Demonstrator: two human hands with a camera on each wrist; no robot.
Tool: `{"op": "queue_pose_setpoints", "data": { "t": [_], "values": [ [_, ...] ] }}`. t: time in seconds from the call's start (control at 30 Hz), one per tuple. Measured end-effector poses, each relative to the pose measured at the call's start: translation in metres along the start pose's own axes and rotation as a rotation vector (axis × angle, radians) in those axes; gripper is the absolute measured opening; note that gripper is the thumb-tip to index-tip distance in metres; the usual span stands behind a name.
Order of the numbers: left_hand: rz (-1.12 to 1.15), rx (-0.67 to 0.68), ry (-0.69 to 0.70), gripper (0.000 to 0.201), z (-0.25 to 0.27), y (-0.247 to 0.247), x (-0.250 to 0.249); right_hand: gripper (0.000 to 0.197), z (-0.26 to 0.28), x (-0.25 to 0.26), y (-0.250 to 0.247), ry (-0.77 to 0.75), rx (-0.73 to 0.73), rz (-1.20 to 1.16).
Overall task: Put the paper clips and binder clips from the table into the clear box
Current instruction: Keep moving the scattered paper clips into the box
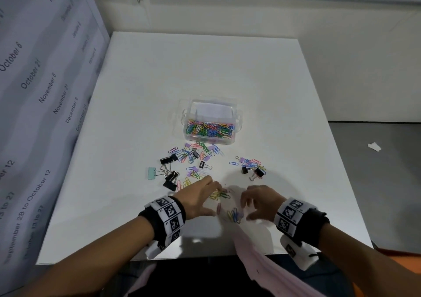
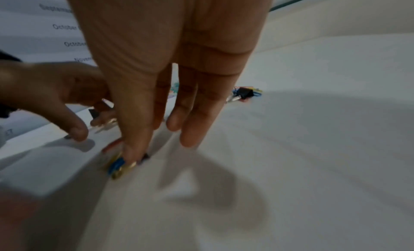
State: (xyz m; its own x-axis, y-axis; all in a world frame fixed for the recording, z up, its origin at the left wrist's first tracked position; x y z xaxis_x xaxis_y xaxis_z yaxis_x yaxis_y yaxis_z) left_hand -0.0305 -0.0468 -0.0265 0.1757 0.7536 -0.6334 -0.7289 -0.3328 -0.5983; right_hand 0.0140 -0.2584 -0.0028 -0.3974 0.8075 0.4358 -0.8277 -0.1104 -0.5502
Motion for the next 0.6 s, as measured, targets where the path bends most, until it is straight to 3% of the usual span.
{"op": "queue_pose_setpoints", "data": {
  "t": [0.07, 0.2, 0.5, 0.6],
  "values": [
    [-0.070, 0.017, 0.023, 0.064, -0.004, 0.004, -0.008, 0.031, 0.003, -0.002, 0.010, -0.014, -0.009, -0.006],
    [-0.205, -0.005, 0.037, 0.059, -0.021, 0.014, -0.026, 0.021, 0.002, -0.003, 0.022, -0.002, -0.165, -0.132],
    [-0.098, -0.055, -0.027, 0.027, -0.036, 0.017, -0.036, 0.012, 0.010, -0.038, 0.007, 0.106, -0.281, -0.193],
    [-0.006, -0.082, -0.031, 0.024, -0.033, 0.005, -0.031, 0.018, 0.013, -0.039, -0.001, 0.108, -0.298, -0.183]
  ]
}}
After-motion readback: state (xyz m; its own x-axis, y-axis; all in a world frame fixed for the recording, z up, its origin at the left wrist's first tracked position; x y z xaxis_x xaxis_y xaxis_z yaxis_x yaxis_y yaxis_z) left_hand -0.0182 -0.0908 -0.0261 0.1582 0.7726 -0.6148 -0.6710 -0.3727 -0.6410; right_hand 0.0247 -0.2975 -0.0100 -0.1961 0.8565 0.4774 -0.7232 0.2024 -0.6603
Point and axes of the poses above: each hand's wrist, its own z-axis away from the middle knuckle, its own y-axis out of the palm, x = y × z, the point moved 1 cm from there along -z, towards the middle knuckle, and after that the axes turned 11 degrees about x, right-handed, at the moved point
